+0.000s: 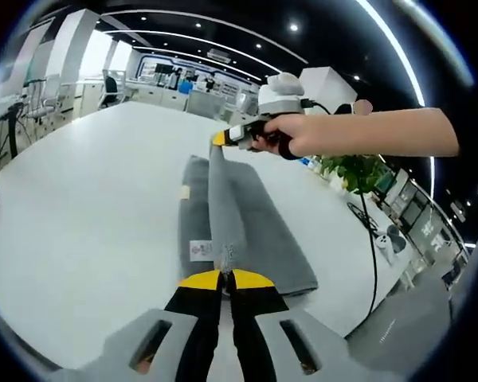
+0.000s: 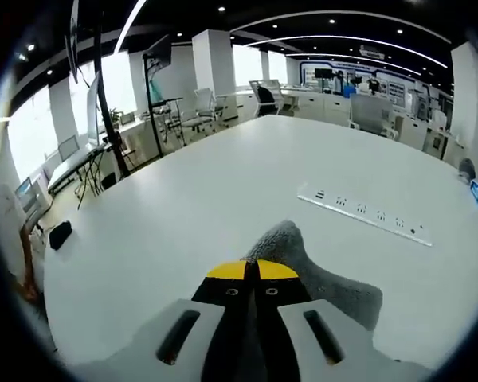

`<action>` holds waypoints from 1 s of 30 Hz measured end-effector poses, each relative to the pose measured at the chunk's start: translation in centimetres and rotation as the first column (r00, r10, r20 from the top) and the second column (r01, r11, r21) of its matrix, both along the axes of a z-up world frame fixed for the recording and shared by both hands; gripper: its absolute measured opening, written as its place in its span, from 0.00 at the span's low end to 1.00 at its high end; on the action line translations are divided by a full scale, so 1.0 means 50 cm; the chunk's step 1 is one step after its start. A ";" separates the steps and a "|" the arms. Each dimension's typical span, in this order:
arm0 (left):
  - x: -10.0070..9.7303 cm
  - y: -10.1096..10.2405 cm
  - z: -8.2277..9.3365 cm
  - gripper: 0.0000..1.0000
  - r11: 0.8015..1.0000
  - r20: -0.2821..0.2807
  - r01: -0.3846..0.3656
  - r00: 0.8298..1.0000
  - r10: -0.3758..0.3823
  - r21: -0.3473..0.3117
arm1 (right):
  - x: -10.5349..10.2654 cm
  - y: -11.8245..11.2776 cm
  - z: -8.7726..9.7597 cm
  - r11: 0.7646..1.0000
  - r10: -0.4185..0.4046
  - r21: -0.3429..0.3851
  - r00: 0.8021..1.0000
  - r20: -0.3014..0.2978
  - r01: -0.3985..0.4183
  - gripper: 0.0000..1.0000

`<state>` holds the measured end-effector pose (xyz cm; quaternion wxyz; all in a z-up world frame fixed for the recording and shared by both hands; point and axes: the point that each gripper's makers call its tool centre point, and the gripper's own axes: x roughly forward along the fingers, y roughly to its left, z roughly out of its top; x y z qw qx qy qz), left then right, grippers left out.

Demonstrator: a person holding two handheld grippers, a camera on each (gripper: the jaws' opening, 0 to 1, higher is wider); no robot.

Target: Fold the towel on the table until its edges align and the towel forms a compact rectangular stack.

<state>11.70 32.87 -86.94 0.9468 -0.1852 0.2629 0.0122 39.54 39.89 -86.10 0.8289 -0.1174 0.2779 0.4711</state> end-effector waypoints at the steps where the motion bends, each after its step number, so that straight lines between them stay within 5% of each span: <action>1: 0.000 0.000 -0.001 0.04 1.000 -0.002 0.001 1.000 -0.001 0.000 | 0.000 0.001 -0.002 1.000 0.001 -0.003 1.000 0.002 -0.001 0.00; 19: -0.013 0.020 -0.034 0.06 1.000 -0.074 -0.015 0.997 0.014 -0.015 | -0.013 0.017 -0.026 1.000 0.015 0.002 0.999 -0.033 -0.015 0.02; 30: -0.025 0.030 -0.039 0.09 1.000 -0.113 -0.006 0.994 0.007 0.008 | -0.018 -0.003 0.004 0.998 0.055 -0.009 0.998 0.015 -0.055 0.10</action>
